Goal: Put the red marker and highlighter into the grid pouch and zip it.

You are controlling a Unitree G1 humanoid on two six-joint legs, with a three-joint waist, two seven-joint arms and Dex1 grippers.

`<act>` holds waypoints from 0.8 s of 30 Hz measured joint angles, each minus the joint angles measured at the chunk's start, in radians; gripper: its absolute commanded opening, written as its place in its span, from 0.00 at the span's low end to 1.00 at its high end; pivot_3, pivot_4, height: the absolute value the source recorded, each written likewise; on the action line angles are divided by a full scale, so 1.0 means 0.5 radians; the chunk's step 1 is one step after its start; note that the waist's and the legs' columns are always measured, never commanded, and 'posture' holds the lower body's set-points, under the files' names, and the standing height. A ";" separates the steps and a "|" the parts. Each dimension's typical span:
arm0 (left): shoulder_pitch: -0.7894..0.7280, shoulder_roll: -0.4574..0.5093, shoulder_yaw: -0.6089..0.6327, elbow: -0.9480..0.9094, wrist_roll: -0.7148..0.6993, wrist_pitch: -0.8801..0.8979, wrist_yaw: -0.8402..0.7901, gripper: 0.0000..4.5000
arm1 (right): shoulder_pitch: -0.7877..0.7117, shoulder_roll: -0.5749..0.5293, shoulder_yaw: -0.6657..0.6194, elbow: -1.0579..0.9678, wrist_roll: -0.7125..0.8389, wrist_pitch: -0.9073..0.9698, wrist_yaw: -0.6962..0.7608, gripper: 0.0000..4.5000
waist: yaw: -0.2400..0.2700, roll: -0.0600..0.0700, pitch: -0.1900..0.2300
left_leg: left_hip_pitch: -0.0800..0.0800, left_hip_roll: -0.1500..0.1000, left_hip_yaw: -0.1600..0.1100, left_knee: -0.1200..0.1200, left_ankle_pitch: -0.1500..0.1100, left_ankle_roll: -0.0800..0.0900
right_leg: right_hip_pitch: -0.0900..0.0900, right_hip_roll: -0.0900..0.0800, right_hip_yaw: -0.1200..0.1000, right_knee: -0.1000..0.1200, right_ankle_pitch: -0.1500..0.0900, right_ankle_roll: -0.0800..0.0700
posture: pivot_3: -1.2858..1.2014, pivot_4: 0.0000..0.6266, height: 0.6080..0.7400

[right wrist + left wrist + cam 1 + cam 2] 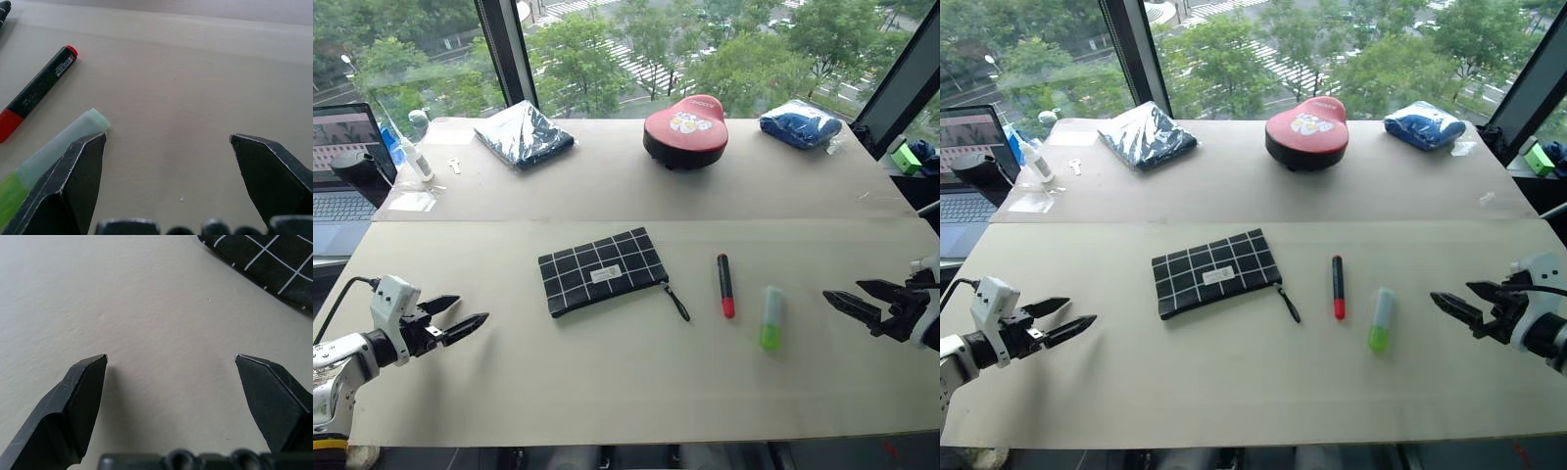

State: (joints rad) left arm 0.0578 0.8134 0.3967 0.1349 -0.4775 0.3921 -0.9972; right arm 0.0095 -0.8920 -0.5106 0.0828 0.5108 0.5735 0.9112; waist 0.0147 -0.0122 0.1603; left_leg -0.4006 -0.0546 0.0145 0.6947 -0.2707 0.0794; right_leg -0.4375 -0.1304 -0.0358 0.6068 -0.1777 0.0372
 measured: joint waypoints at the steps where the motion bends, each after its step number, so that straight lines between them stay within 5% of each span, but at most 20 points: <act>1: 0.000 0.000 0.000 0.000 0.000 0.000 0.000 1.00 | 0.000 0.000 0.000 0.000 0.000 0.000 0.000 0.99 | 0.000 0.000 0.000 | 0.000 0.000 0.000 0.000 0.000 0.000 | 0.000 0.000 0.000 0.000 0.000 0.000 | 0.52 0.24 1.00; 10: -0.060 0.045 -0.013 0.059 -0.028 -0.038 -0.212 1.00 | -0.070 -0.002 0.064 0.039 -0.038 0.000 -0.005 0.99 | 0.002 0.000 0.000 | 0.000 0.000 0.000 0.000 0.003 0.004 | 0.000 0.001 -0.002 0.000 0.000 0.000 | 0.52 0.24 1.00; 21: -0.454 0.185 -0.454 0.627 0.703 -1.717 -0.389 1.00 | -0.464 0.132 0.268 -0.192 0.101 0.175 -0.078 0.21 | -0.010 0.000 0.000 | -0.004 0.002 0.001 -0.002 0.001 0.000 | -0.007 -0.008 -0.002 0.000 0.001 -0.004 | 0.52 0.24 1.00; 24: -0.568 0.183 -0.558 0.690 0.757 -1.904 -0.401 1.00 | -0.624 0.245 0.416 -0.355 0.157 0.229 -0.096 0.02 | -0.009 0.000 0.000 | -0.007 0.001 0.001 -0.001 0.003 0.003 | -0.008 -0.005 -0.004 0.000 0.001 -0.004 | 0.52 0.24 1.00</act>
State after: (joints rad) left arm -0.2264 0.9049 0.1177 0.4801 -0.0989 -0.5599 -1.1977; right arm -0.3025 -0.7697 -0.3026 -0.0947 0.5895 0.6878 0.8629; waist 0.0104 -0.0120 0.1603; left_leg -0.4041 -0.0541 0.0149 0.6944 -0.2691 0.0812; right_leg -0.4416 -0.1327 -0.0380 0.6071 -0.1772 0.0353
